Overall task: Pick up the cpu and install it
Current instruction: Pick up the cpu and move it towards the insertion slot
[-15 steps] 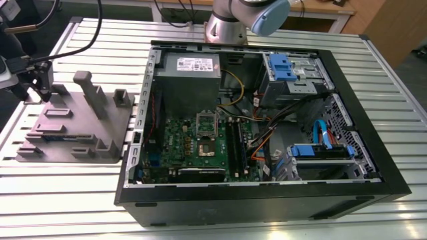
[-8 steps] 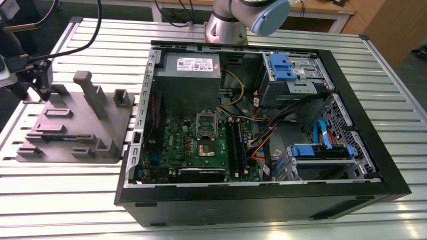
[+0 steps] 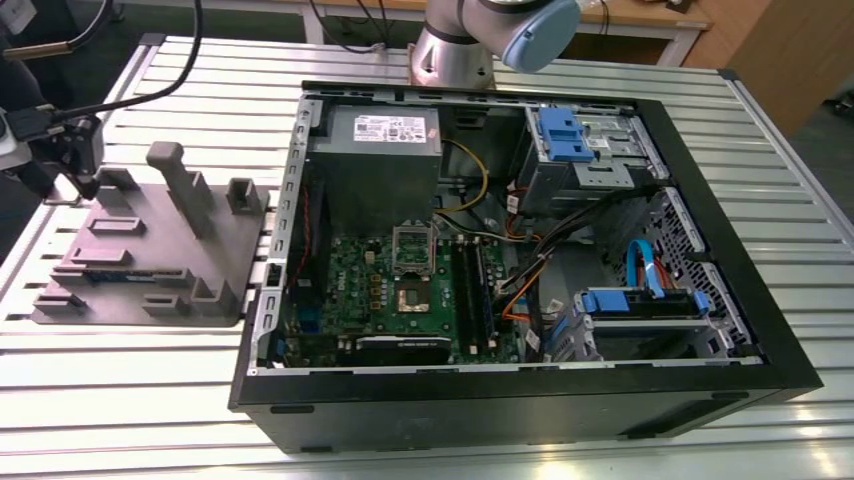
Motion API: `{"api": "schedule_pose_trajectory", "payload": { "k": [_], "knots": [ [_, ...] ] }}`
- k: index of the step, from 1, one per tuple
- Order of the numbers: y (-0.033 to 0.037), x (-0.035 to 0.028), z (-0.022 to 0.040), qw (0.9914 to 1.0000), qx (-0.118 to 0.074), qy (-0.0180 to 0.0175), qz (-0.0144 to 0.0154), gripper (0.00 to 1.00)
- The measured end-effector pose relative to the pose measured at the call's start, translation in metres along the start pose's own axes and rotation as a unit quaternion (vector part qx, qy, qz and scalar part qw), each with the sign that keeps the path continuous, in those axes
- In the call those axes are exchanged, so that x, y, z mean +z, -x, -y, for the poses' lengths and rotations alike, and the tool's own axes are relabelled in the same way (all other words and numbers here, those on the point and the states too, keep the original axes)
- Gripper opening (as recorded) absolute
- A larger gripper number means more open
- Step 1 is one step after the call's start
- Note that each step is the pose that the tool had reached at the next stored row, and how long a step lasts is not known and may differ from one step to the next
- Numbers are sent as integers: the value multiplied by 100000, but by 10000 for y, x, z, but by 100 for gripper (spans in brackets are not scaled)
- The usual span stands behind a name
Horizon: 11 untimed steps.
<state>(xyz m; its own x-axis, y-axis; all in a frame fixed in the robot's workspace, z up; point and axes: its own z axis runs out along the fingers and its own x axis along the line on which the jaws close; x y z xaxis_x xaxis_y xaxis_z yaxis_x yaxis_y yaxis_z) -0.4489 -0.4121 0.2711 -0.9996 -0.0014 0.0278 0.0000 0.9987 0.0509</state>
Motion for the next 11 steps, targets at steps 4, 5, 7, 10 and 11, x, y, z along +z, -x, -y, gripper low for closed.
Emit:
{"api": "schedule_pose_trajectory", "payload": {
  "k": [4,5,7,10,11],
  "knots": [
    [-6,-202,-10,100000,-2,6,10,47],
    [-5,-202,-10,100000,-2,11,18,47],
    [-6,-204,-10,100000,-5,84,5,47],
    [-6,-204,-11,100000,-3,168,0,47],
    [-6,-204,-11,100000,-6,195,5,47]
  ]
}}
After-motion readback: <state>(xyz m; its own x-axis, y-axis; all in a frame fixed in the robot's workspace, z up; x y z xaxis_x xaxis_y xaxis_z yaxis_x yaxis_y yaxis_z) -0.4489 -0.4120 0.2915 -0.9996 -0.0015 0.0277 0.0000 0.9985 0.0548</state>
